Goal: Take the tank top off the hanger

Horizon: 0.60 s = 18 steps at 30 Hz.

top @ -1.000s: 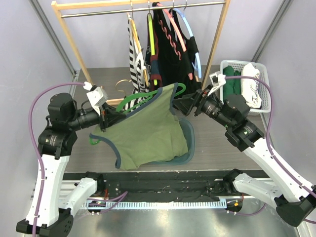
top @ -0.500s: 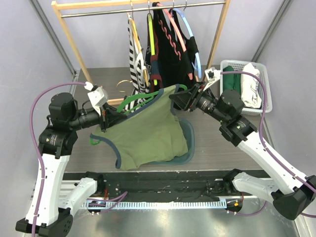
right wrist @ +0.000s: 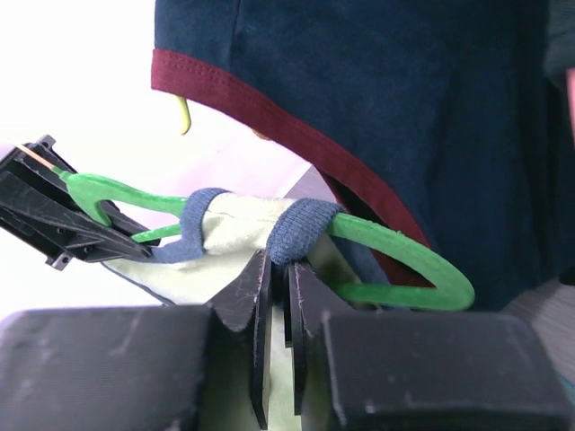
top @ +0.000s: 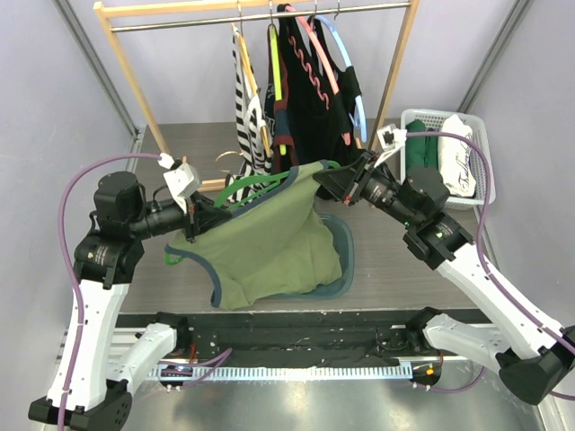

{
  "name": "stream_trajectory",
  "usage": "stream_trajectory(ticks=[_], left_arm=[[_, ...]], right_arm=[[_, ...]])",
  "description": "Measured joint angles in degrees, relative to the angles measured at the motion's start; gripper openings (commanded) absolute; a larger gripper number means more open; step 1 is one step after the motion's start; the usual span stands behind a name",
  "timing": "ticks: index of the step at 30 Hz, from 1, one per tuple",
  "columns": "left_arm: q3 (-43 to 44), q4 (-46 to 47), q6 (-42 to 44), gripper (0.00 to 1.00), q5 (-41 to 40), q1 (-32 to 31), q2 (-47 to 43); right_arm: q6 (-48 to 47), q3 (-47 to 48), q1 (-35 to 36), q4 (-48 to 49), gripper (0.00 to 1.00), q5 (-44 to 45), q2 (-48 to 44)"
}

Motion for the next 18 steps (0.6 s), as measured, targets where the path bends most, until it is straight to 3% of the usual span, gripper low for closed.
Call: stream_trajectory(ticks=[9, 18], left_arm=[[-1.05, -0.72, 4.76, 0.0, -1.53, -0.28, -0.87], [0.48, -6.16, 8.22, 0.0, -1.68, -0.46, -1.64]], right_arm=[[-0.11, 0.0, 0.28, -10.14, 0.01, 13.31, -8.79], [2.91, -0.66, -2.34, -19.76, 0.01, 30.75, -7.96]])
